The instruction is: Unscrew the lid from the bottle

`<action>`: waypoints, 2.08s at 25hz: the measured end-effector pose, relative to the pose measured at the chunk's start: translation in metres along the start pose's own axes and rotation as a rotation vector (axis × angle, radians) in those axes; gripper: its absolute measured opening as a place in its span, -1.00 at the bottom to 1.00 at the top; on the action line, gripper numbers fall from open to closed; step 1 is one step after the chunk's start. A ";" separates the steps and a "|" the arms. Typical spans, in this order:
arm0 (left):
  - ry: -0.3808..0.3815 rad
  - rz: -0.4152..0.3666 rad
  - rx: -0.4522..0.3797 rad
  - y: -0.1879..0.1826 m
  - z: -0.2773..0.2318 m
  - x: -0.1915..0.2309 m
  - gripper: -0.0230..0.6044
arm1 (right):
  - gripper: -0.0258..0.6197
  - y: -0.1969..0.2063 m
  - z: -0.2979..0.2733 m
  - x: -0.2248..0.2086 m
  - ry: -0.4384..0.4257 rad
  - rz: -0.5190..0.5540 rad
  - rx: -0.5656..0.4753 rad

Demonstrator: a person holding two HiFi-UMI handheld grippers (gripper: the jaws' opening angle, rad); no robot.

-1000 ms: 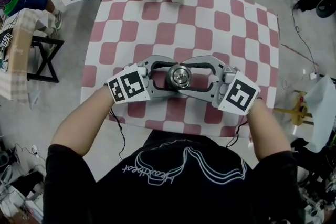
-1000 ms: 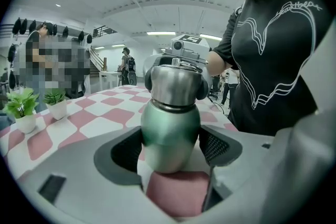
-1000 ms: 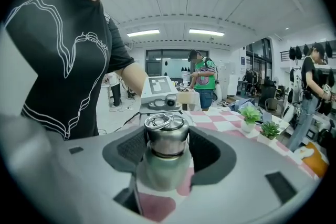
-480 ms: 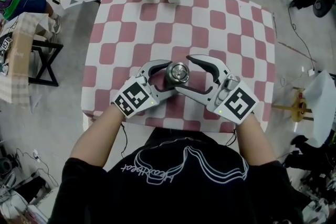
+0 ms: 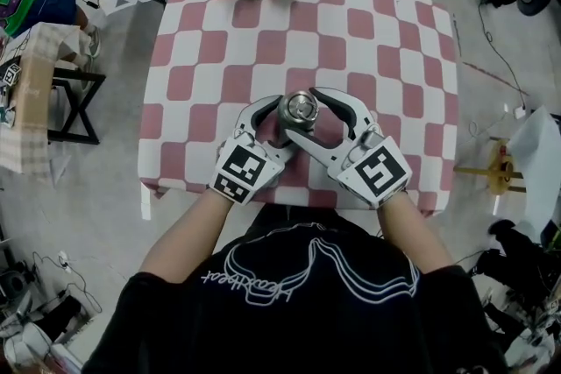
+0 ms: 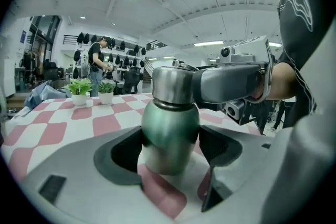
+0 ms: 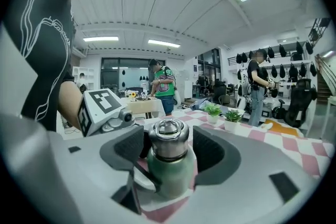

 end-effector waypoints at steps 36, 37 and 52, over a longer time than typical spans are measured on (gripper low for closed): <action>0.378 -0.165 -0.041 0.002 0.002 0.006 0.17 | -0.15 0.000 -0.004 -0.003 -0.302 0.133 0.106; 0.398 -0.175 -0.038 0.002 0.002 0.007 0.17 | -0.15 -0.001 -0.004 -0.003 -0.317 0.140 0.113; 0.608 -0.274 0.030 0.001 0.001 0.011 0.17 | -0.15 -0.002 -0.008 -0.004 -0.487 0.233 0.215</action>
Point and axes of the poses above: the fingertips, and each gripper's own axes: z backward along the fingers, x to its left, y out of its underside, the point moved 3 cm from there along z, backward along the fingers, and after that the axes turned 11 degrees about -z, right-handed, at the moved point
